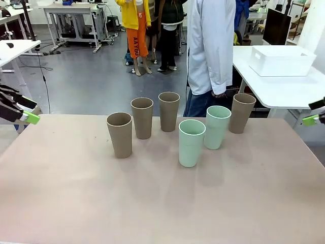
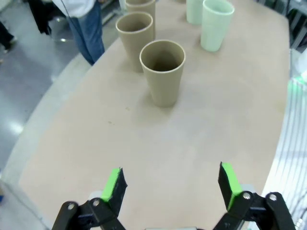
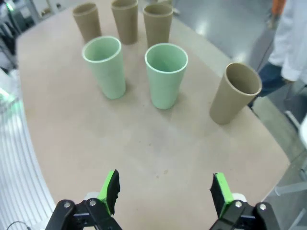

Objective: Stack the cups and store them in the basket.
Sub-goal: Pick up two Reusable plastic cups , one in each hand.

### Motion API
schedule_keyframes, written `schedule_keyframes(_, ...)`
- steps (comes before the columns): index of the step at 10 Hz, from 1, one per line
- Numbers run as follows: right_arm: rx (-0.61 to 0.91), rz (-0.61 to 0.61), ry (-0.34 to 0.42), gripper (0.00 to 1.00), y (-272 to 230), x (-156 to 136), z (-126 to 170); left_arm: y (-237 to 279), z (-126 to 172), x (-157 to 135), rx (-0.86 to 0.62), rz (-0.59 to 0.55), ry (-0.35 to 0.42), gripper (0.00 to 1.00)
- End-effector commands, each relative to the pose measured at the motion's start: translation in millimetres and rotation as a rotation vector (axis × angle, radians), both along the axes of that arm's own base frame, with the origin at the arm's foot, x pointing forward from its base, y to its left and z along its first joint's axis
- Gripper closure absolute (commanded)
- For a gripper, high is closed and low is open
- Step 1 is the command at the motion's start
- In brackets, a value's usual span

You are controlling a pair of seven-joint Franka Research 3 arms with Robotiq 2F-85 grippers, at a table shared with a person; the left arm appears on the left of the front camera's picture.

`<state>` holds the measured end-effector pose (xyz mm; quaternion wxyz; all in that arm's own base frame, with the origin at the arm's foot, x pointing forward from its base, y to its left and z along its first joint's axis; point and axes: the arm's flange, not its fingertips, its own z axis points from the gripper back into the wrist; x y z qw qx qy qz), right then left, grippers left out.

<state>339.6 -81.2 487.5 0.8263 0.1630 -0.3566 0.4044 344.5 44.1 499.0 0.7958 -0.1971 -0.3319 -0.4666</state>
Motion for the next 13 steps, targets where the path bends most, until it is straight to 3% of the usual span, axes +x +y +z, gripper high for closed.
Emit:
schedule_keyframes(1, 0.066, 0.019, -0.007, 0.0, -22.3, -8.8, -7.1, 19.9, -5.3, 0.3, -0.061, -0.05, -0.031, 0.0)
schedule_keyframes(3, 0.12, -0.002, -0.022, 0.0, -42.2, -23.1, -11.3, 36.6, -7.0, -5.4, -0.112, -0.031, -0.007, 0.0)
schedule_keyframes(8, 0.186, -0.003, -0.047, 0.0, -54.5, -33.8, -11.0, 52.2, 0.3, -18.6, -0.19, -0.057, -0.074, 0.0)
schedule_keyframes(9, 0.204, 0.0, -0.036, 0.0, -52.9, -32.7, -8.9, 49.9, 1.1, -18.2, -0.163, 0.005, -0.098, 0.0)
schedule_keyframes(10, 0.176, -0.03, -0.024, 0.0, -57.7, -32.3, -9.8, 55.0, -2.2, -21.0, -0.185, -0.037, -0.054, 0.0)
schedule_keyframes(13, 0.176, -0.03, -0.024, 0.0, -57.7, -32.3, -9.8, 55.0, -2.2, -21.0, -0.185, -0.037, -0.054, 0.0)
